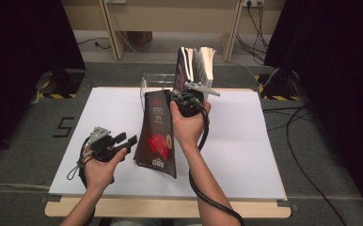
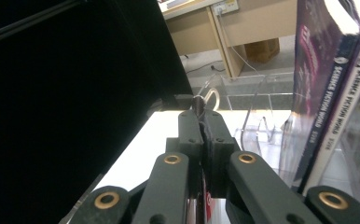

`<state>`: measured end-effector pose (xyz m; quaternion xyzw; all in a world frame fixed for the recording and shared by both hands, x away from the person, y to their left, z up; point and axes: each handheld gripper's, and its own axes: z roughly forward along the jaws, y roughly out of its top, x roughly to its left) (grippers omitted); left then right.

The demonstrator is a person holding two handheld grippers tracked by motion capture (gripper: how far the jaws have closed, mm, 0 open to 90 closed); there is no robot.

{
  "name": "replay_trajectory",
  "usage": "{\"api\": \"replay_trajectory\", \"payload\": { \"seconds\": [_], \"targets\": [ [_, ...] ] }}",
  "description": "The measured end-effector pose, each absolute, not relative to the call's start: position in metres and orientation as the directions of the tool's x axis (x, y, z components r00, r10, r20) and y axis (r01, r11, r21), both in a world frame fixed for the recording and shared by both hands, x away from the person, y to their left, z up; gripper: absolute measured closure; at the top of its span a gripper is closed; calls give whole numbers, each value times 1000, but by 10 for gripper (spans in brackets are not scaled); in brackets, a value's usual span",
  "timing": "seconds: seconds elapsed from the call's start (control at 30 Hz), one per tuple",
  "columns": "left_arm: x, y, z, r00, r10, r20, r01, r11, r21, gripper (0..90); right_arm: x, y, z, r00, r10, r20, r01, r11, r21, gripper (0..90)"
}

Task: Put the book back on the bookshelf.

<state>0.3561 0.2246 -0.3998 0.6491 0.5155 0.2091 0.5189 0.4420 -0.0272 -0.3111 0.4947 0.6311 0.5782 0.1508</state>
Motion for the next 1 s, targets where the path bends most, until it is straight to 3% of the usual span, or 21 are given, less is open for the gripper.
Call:
{"api": "replay_trajectory", "payload": {
  "seconds": [1.0],
  "targets": [
    [379,155,-355,516,828,-221,425,-24,905,451,448,-15,-304,-451,817,359,393,-179,902,882]
  ]
}}
